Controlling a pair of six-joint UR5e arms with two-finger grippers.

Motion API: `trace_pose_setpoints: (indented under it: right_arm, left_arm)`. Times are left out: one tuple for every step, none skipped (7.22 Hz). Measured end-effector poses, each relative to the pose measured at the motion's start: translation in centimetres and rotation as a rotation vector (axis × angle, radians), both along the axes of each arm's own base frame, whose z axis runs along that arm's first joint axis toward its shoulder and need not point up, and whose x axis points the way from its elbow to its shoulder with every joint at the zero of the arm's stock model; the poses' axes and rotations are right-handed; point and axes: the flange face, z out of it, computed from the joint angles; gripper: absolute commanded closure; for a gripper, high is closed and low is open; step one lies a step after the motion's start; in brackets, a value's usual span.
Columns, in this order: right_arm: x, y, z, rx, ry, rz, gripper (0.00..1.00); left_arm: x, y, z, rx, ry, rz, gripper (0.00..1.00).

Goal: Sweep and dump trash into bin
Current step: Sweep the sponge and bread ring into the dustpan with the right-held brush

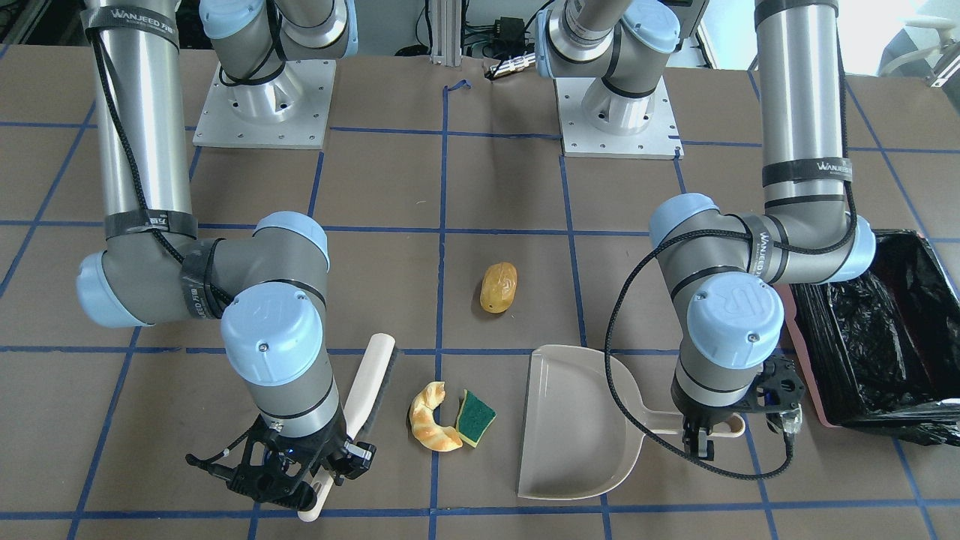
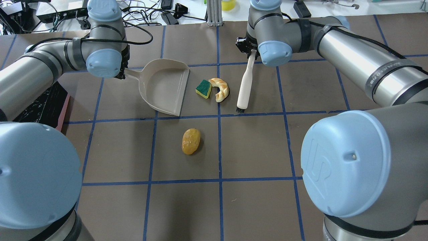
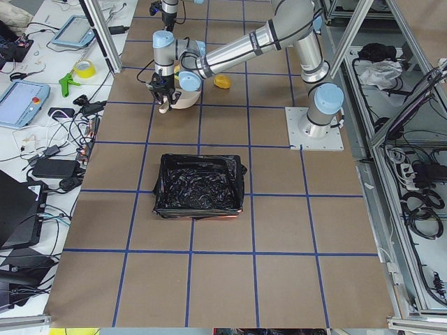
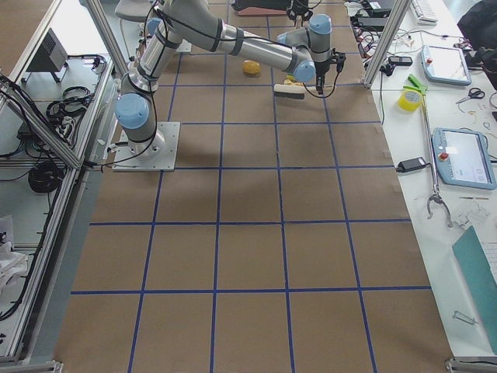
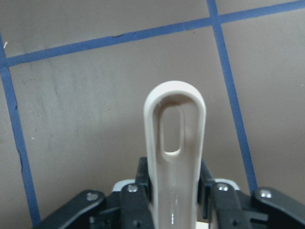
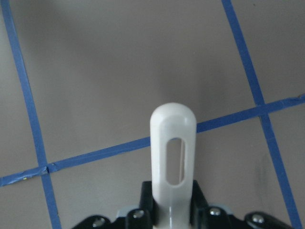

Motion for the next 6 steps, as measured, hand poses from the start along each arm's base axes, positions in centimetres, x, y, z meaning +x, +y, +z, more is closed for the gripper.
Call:
trace_pose_setpoints:
  right_arm:
    - [0.8, 0.1, -0.5, -0.004, -0.001, 0.002, 1.0]
    - [1.8, 0.2, -0.9, -0.018, -0.005, 0.009, 1.0]
    - [2.9, 0.2, -1.5, -0.035, -0.012, 0.01, 1.0]
    - [4.0, 0.3, -2.0, -0.053, -0.021, 0.006, 1.0]
    - [4.9, 0.2, -2.2, -0.07, -0.031, -0.002, 1.0]
    - [5.8, 0.1, -2.5, -0.081, -0.041, -0.011, 1.0]
  left_arm:
    - [-0.3, 0.0, -0.3, -0.001, -0.008, 0.023, 1.0]
    - [-0.4, 0.1, -0.5, 0.0, -0.012, 0.037, 1.0]
    - [-0.4, 0.1, -0.5, -0.001, -0.012, 0.047, 1.0]
    - [-0.5, 0.0, -0.5, -0.003, -0.012, 0.052, 1.0]
    - [-0.5, 0.0, -0.5, -0.004, -0.012, 0.055, 1.0]
    - [-0.5, 0.0, -0.5, -0.005, -0.011, 0.055, 1.0]
